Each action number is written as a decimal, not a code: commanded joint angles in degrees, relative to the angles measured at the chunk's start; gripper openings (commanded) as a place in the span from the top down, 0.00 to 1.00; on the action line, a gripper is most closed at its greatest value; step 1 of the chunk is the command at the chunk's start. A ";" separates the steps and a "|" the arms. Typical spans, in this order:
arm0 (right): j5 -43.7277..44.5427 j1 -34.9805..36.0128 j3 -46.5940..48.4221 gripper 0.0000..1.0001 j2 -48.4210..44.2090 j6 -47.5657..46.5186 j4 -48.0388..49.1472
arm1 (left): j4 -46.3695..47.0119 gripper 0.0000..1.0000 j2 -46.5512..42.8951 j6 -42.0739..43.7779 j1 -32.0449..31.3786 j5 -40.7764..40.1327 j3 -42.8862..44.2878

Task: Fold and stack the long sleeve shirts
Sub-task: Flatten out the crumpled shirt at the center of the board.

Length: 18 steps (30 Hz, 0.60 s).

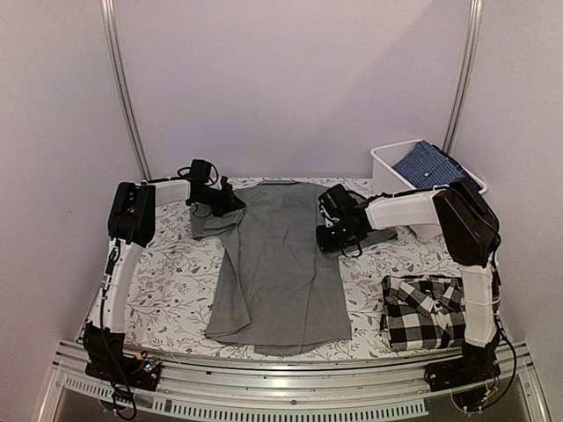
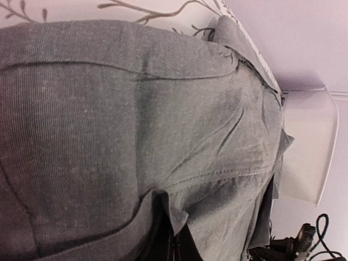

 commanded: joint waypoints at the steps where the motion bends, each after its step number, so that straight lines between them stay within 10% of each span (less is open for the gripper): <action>1: 0.93 -0.07 -7.40 0.84 -0.59 1.61 -5.97 | 0.75 1.00 0.31 -5.03 3.90 -1.38 -3.52; 18: 0.40 -12.19 6.44 0.85 7.72 -4.97 -9.54 | -6.25 0.92 -5.49 4.22 11.03 -2.36 0.31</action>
